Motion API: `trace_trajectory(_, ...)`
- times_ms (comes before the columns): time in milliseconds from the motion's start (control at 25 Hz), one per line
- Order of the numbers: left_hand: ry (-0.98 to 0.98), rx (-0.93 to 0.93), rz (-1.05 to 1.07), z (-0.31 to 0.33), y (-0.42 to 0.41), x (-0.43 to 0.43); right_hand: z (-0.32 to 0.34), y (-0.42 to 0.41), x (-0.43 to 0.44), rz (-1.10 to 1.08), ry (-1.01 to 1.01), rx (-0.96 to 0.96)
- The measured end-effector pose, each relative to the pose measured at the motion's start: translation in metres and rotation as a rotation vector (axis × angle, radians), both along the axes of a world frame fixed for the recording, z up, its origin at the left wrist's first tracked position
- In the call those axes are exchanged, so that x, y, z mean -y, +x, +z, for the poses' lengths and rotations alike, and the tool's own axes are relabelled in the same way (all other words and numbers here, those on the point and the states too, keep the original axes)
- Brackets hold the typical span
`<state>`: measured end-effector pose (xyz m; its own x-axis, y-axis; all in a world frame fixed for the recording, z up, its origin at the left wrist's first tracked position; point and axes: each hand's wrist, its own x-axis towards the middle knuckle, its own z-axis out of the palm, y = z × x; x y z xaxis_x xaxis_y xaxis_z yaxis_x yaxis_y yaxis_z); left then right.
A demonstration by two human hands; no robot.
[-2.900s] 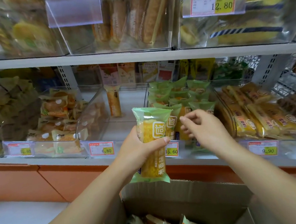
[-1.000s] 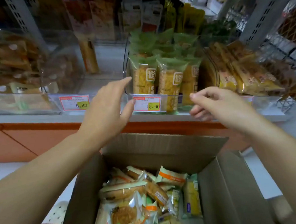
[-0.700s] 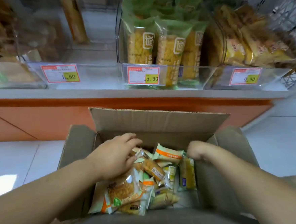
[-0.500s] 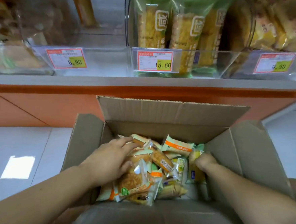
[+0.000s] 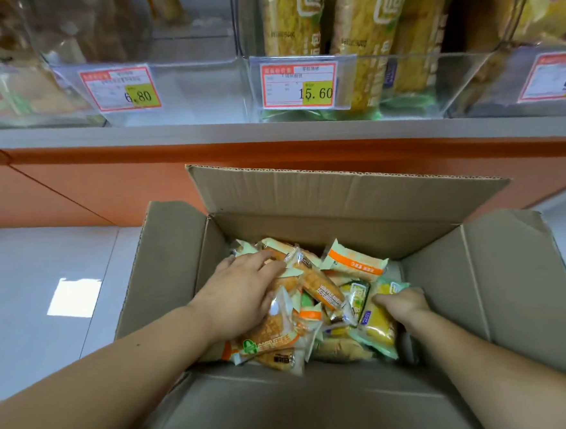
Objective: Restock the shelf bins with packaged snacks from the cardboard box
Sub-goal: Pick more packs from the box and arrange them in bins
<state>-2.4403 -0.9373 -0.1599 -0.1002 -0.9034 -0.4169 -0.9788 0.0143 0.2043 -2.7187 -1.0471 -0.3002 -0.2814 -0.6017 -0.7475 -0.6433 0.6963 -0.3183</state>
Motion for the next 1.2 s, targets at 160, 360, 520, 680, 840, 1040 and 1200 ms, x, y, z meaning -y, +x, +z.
trace_trajectory(160,-0.063,-0.105,-0.002,0.006,-0.014,0.009,0.05,0.003,-0.002,-0.176,-0.024,0.28)
trace_trajectory(360,0.066,-0.466,0.111,0.033,-0.063,0.021,0.139,0.022,-0.024,-0.03,-0.238,0.632)
trace_trajectory(520,0.18,-0.72,0.244,0.043,-0.077,0.027,0.177,0.026,-0.037,0.056,-0.381,0.748)
trace_trajectory(680,0.168,-0.884,0.317,0.056,-0.073,0.035,0.204,0.023,-0.025,0.033,-0.429,0.881)
trace_trajectory(840,0.098,-0.929,0.309,0.074,-0.073,0.045,0.231,0.021,-0.008,0.127,-0.49,0.934)
trace_trajectory(1040,-0.319,-0.778,0.218,0.143,-0.058,0.08,0.312,0.024,0.026,0.157,-0.936,0.896)
trace_trajectory(1200,-0.909,-0.437,0.287,0.184,-0.018,0.112,0.395,0.023,0.072,0.235,-1.311,0.777)
